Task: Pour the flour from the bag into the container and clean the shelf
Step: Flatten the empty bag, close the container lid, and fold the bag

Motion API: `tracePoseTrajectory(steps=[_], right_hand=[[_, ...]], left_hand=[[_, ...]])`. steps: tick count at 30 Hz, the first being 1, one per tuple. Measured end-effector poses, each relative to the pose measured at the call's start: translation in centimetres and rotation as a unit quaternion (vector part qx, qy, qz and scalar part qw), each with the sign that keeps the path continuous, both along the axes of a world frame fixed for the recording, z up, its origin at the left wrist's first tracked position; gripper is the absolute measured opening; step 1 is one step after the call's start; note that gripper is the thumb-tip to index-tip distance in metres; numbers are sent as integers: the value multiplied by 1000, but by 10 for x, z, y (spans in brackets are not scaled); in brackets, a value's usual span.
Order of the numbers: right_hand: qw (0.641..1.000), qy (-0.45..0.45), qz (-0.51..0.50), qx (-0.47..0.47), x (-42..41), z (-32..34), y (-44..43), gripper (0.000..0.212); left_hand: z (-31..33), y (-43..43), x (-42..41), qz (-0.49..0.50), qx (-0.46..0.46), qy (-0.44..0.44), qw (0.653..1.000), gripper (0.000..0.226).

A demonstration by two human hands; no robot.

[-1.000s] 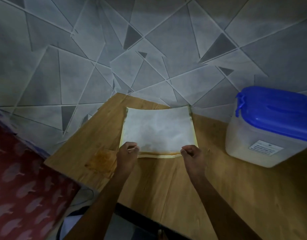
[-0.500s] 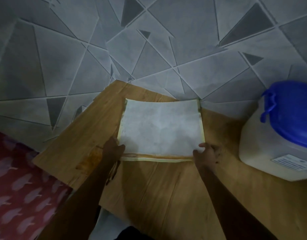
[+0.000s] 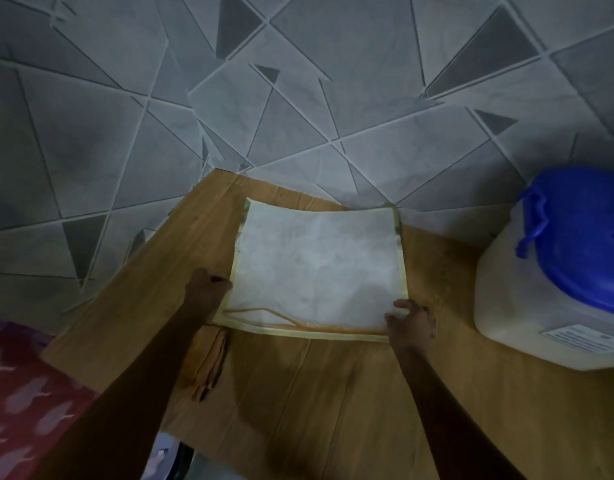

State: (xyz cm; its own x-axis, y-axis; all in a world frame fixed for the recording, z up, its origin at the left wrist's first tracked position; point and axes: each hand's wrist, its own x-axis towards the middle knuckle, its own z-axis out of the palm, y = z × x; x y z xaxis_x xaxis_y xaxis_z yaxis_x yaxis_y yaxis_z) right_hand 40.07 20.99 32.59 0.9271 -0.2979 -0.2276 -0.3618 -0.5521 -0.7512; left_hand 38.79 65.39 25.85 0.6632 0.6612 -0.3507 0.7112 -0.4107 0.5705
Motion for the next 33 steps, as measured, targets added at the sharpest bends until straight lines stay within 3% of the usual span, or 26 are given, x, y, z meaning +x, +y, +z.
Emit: tracePoseTrajectory(steps=[3, 7, 12, 15, 20, 23, 25, 29, 33], right_hand=[[1000, -4, -7, 18, -1, 0, 1, 24], [999, -20, 11, 32, -7, 1, 4, 23], [997, -28, 44, 50, -24, -4, 12, 29], [993, -44, 65, 83, -35, -3, 16, 37], [972, -27, 49, 227, -45, 0, 16, 63], [971, -12, 31, 239, -45, 1, 15, 75], [969, -6, 27, 246, -45, -2, 12, 67], [948, -34, 75, 309, -49, 0, 3, 31], [951, -5, 37, 306, -47, 0, -5, 30]], left_hand=[[46, -23, 10, -22, -10, -40, 999, 45], [149, -97, 2, -80, 8, -120, 989, 16], [190, -157, 0, -169, 23, -213, 962, 12], [197, -190, 2, -201, 31, -224, 953, 12], [182, -238, -4, -269, 19, -185, 945, 9], [159, -264, -10, -322, 82, -150, 931, 11], [146, -282, -15, -347, 105, -116, 925, 12], [126, -309, -24, -373, 140, -70, 915, 19], [108, -319, -29, -392, 158, -53, 905, 21]])
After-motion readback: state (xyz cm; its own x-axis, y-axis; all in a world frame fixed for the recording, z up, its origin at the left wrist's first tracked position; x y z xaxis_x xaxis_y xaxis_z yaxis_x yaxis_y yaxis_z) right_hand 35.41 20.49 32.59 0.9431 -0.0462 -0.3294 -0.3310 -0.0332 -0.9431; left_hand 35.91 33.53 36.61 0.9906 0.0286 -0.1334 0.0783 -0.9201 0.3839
